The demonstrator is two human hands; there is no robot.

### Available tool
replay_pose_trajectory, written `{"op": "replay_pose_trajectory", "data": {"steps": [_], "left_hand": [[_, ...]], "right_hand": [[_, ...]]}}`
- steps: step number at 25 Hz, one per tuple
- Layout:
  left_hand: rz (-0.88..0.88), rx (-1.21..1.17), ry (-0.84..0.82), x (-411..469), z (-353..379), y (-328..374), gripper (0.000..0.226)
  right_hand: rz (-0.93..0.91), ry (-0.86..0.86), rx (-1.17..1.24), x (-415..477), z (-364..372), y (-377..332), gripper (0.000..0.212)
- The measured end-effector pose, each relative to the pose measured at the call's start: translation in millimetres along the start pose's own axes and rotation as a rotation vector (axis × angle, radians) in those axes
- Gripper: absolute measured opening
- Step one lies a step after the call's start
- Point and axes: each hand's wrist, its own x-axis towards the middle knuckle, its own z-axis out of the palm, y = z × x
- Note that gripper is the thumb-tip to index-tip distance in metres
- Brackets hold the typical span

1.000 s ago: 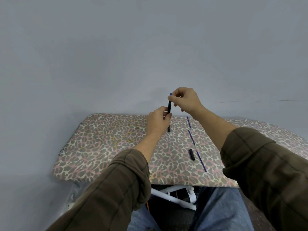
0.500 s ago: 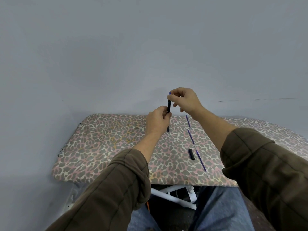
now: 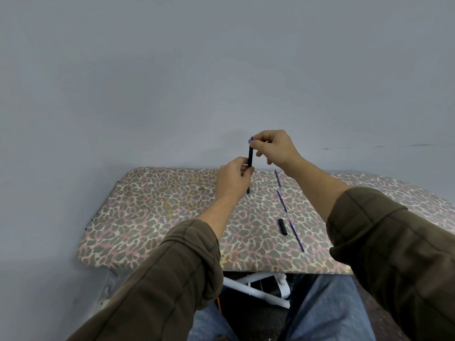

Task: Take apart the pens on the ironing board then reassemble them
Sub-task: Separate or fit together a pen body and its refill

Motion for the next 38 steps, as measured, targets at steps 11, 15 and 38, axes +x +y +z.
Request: {"op": "replay_pose_trajectory", "data": {"steps": [11, 15, 38], "left_hand": [[-0.007, -0.002, -0.008, 0.0, 0.2, 0.0, 0.023], [-0.006, 0.001, -0.002, 0.8, 0.7, 1.4, 0.022], [0.000, 0.007, -0.014, 1.2, 6.9, -0.1, 0.021]], "right_hand": [[-0.007, 0.009, -0.034, 1.3, 0.0, 1.8, 0.012], [-0.008, 0.017, -0.003, -0.4, -0.6, 1.6, 0.017], [0.020, 0.067, 0.004, -6.3, -3.3, 6.4, 0.028]]}}
